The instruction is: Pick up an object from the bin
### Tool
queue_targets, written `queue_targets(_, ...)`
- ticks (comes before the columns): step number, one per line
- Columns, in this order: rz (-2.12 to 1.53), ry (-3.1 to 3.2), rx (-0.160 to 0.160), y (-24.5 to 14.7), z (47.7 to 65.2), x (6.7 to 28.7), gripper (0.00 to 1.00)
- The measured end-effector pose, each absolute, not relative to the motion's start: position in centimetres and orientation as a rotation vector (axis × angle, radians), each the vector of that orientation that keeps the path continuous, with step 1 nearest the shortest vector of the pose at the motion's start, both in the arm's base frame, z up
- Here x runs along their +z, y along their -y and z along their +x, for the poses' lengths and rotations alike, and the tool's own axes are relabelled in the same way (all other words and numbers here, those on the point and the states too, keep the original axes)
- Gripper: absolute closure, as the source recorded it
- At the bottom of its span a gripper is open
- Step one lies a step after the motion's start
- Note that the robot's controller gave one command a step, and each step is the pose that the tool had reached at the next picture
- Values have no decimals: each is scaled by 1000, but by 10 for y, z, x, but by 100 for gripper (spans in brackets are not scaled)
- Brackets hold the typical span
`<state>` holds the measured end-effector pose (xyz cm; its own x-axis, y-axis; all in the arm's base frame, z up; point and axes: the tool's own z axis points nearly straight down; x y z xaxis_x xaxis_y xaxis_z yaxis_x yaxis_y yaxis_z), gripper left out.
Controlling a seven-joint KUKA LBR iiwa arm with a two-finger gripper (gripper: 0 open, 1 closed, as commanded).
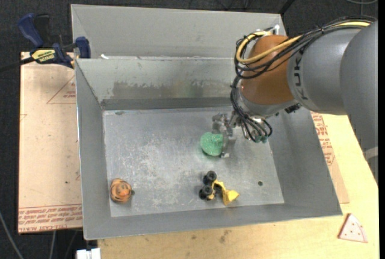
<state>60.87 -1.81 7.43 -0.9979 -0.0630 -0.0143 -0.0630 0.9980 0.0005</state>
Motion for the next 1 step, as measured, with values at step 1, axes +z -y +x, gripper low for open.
queue_targets(1, -99, -3131, 2, 18, 607, 78, 100)
